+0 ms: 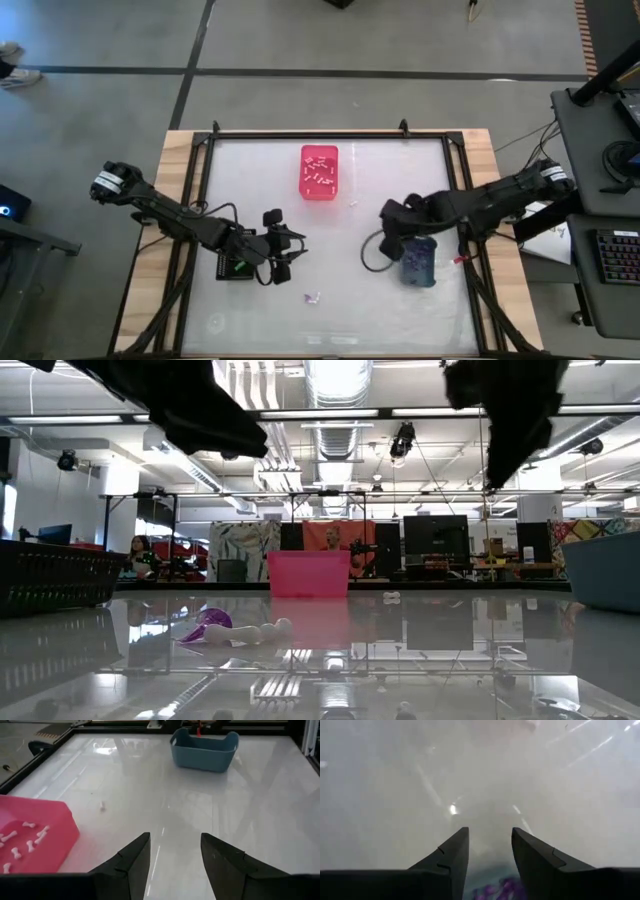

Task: Sort Halloween decoration
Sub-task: Put the bone toy into the red bin

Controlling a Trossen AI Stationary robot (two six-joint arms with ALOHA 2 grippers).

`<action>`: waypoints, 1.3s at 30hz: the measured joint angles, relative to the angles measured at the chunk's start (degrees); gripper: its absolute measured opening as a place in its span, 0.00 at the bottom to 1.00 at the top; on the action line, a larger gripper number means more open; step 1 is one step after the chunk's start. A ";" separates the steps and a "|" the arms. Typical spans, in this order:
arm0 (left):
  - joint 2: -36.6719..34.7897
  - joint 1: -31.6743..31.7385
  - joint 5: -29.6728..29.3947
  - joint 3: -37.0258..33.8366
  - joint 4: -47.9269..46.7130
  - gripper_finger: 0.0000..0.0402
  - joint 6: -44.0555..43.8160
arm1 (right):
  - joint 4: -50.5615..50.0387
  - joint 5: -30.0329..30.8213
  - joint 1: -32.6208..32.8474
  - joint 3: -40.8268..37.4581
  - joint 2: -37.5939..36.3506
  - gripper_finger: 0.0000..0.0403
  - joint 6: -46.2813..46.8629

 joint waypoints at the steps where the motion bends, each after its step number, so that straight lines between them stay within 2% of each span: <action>1: 0.00 0.00 0.00 0.00 -0.21 0.39 -0.07 | 0.38 -0.02 -1.13 0.36 0.84 0.35 -1.85; 14: -1.35 -1.32 0.05 0.00 -3.28 0.39 0.99 | 6.12 -0.63 -15.40 5.30 13.60 0.38 -30.20; 21: -1.97 -1.77 0.07 0.00 -3.37 0.39 2.46 | 14.22 -6.55 -21.36 5.24 15.16 0.38 -40.54; 29: -1.97 -1.75 0.05 0.00 -3.37 0.39 2.99 | 19.42 -6.71 -25.32 4.81 15.13 0.38 -48.99; 39: -1.96 -1.75 0.04 -0.02 -3.08 0.39 2.74 | 21.61 -6.77 -26.83 4.60 15.13 0.38 -54.13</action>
